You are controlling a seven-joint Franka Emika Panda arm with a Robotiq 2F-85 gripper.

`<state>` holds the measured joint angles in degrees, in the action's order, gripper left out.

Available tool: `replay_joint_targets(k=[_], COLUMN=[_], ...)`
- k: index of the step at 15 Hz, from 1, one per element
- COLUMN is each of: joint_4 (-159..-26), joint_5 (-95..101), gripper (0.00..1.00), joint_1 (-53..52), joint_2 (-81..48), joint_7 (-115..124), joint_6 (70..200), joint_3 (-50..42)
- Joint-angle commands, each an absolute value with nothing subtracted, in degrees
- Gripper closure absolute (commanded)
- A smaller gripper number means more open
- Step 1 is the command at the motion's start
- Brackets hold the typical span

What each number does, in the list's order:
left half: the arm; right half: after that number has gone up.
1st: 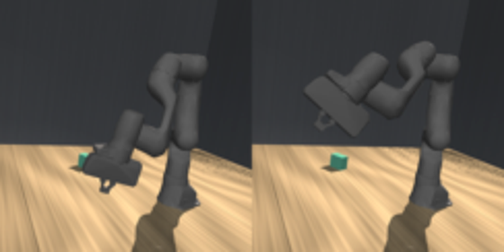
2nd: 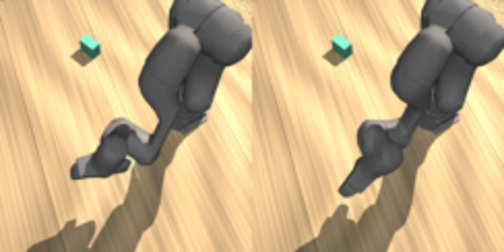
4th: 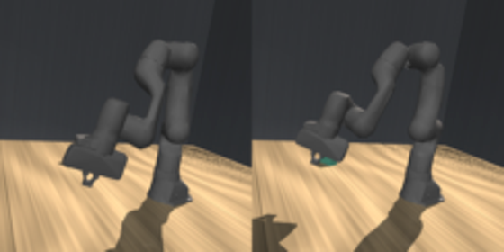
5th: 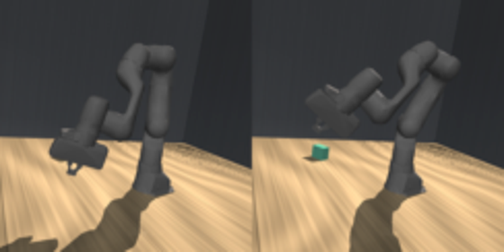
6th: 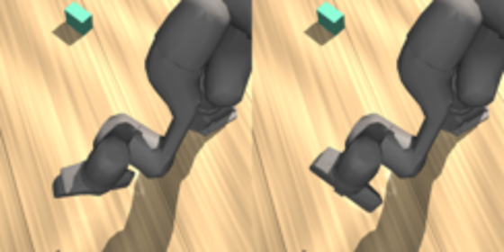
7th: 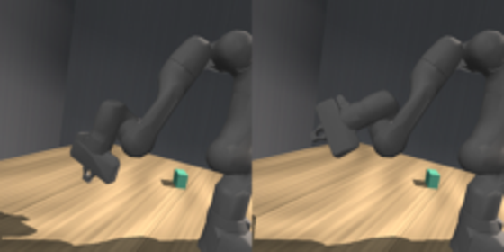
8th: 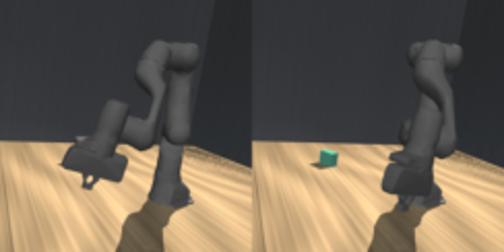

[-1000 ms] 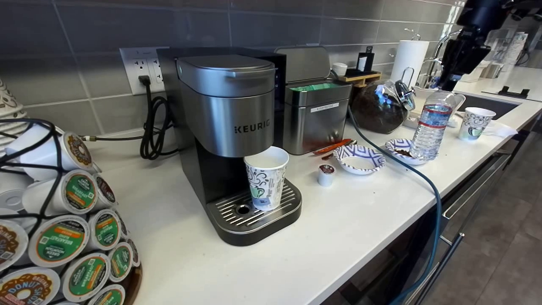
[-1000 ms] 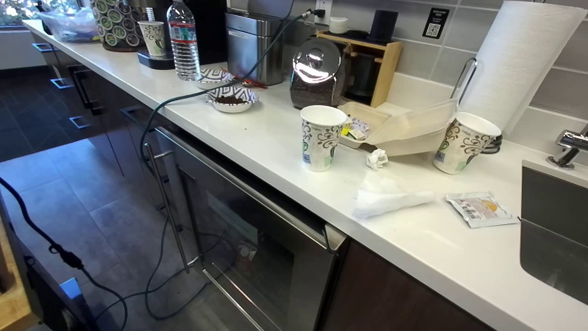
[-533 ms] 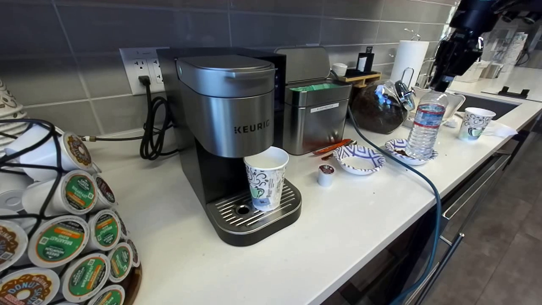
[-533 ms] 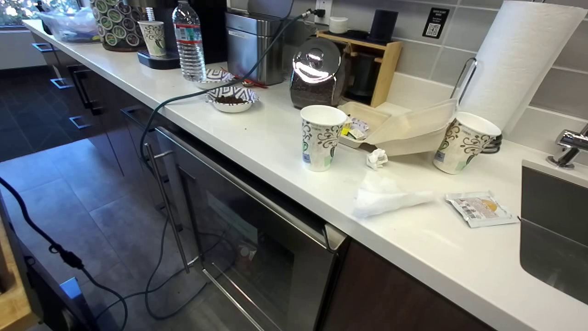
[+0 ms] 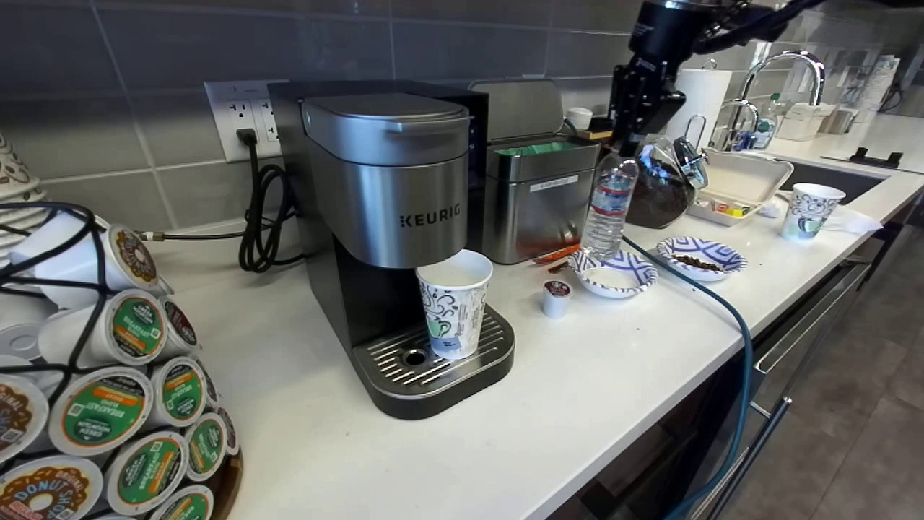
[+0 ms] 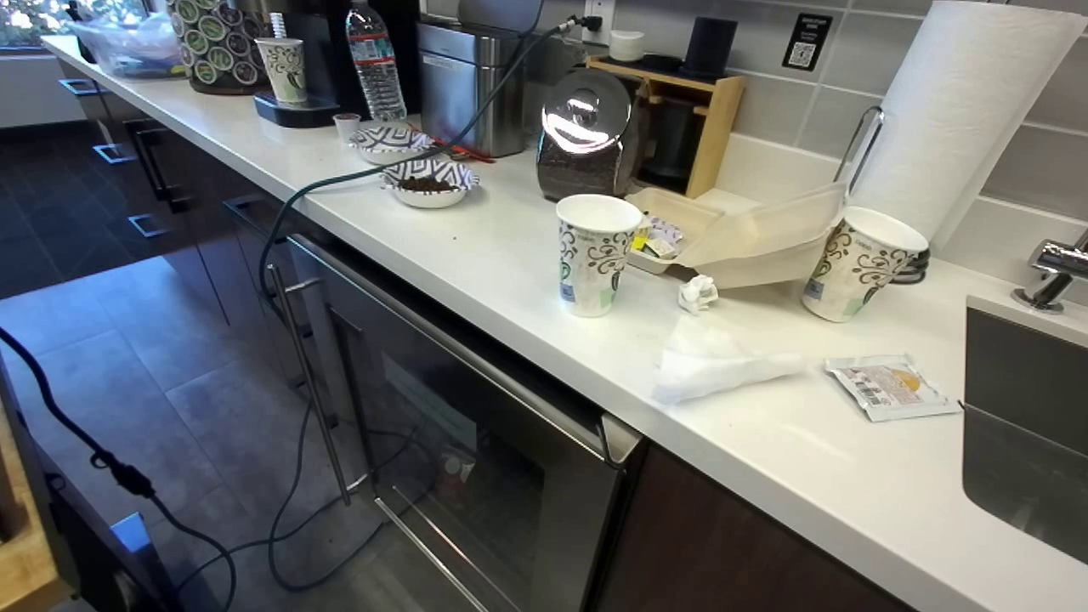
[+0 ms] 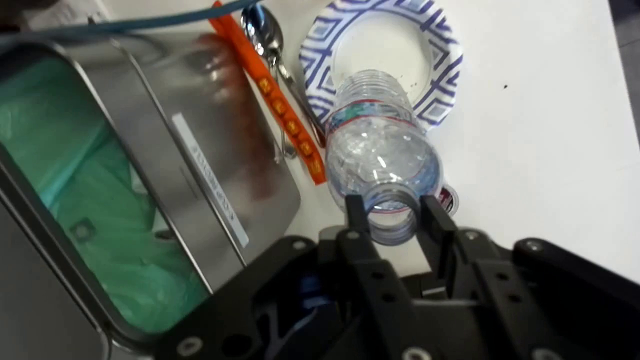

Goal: Move the clear bottle closer to the coffee machine

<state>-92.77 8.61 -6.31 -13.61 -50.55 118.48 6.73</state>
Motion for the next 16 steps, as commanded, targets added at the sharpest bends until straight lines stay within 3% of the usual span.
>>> replay_joint_targets(k=[1, 9, 16], joint_4=[-78.4, -57.5, -47.3], joint_5=[10.9, 1.1, 0.5], gripper=[0.92, 0.92, 0.92], joint_1=[-7.3, -5.9, -7.7], joint_2=[-22.2, -36.6, -44.5], joint_7=[-57.6, -72.0, -75.3], joint_6=[114.0, 105.1, 98.0], joint_3=[8.6, 11.8, 12.6])
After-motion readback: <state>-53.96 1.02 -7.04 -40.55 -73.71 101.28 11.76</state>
